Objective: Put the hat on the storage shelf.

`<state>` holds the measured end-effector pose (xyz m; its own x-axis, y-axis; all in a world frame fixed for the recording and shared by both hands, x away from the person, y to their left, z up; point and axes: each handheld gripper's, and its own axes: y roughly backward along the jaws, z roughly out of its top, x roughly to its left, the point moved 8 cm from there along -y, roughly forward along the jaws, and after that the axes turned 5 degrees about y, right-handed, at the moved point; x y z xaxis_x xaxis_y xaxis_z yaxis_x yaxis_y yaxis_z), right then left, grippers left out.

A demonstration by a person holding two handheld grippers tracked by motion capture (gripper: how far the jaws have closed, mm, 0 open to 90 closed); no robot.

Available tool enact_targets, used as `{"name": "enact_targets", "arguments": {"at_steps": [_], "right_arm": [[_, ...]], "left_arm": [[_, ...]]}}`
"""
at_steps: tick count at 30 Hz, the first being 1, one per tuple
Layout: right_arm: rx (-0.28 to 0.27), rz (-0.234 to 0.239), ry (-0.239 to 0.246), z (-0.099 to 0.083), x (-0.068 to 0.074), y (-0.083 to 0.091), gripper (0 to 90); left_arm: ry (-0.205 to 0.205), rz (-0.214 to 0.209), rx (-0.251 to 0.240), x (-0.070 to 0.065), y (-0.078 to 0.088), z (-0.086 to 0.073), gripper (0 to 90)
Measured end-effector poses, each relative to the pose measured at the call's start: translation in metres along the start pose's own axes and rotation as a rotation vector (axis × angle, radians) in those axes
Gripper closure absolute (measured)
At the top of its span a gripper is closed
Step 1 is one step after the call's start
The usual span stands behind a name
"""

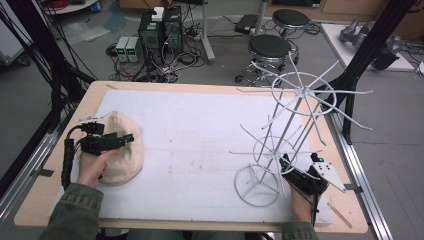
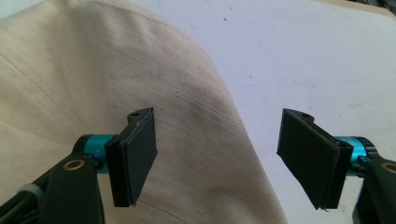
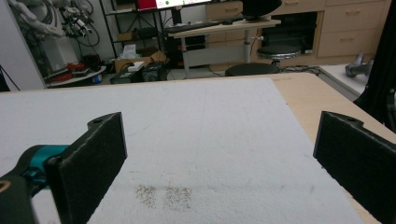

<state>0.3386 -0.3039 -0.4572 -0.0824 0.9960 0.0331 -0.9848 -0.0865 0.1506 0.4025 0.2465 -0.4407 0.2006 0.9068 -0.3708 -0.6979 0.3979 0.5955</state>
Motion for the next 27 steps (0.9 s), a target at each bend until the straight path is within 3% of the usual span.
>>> {"name": "enact_targets", "arguments": {"at_steps": [9,15,27], "right_arm": [[0.002,0.004,0.007,0.0,0.0,-0.001,1.6],[0.002,-0.003,0.011,0.0,0.001,0.0,1.6],[0.002,-0.001,0.009,0.001,0.002,-0.002,1.6]], "left_arm": [[0.013,0.015,0.115,0.0,-0.01,-0.011,28.3],[0.03,-0.022,0.181,-0.004,-0.015,-0.017,27.3],[0.085,-0.024,0.266,-0.001,-0.029,-0.024,30.5]]}}
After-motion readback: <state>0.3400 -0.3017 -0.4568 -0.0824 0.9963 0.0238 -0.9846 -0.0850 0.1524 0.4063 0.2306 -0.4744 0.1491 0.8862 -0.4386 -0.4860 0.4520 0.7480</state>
